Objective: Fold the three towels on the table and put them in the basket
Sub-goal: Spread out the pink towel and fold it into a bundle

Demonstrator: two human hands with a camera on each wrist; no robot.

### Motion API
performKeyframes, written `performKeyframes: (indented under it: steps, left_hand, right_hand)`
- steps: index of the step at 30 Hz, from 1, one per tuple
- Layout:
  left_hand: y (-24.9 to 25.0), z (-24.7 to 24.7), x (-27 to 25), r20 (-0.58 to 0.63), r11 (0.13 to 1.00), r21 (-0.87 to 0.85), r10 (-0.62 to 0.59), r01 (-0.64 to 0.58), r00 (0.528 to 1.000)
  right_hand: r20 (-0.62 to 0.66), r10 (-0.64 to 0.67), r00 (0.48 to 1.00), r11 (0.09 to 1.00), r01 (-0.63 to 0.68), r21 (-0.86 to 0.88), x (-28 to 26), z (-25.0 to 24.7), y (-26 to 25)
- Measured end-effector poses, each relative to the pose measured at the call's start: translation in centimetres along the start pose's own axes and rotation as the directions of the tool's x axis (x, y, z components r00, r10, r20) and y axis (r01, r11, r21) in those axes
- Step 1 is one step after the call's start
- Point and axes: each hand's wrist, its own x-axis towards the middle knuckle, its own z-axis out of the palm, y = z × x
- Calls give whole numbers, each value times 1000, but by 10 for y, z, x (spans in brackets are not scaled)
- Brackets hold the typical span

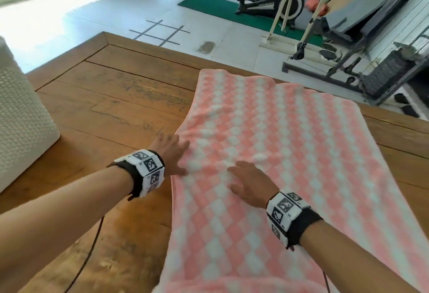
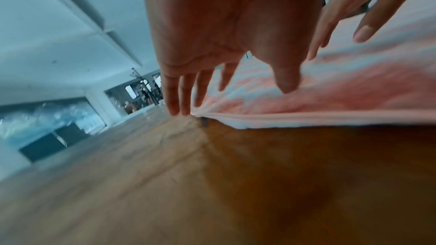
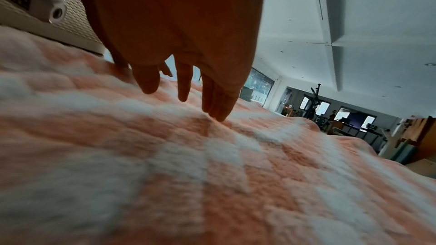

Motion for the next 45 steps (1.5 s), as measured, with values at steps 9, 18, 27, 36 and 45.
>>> performKeyframes:
  steps: [9,18,27,36,45]
  left_hand:
    - [67,39,-140,155,675,-699,-182,238,971]
    - [74,78,-197,357,371,-835,-194,405,914]
    - [63,86,-226,394,323,-878,69,353,917]
    - [24,72,-264,128,499,-833,-242,237,962]
    - [29,109,-310,266,450,-861,0,238,964]
  right_hand:
    - [81,-222,972,965,207,162,-83,53,-83]
    - [183,-364,913,922,326,208,-148,76,-106]
    - [108,-287,952,922,244,301,-180,65,-108]
    - [8,19,1000,993,-20,120,-205,76,-123]
    - [15,-110,994,989,111,-93,-222,116,-159]
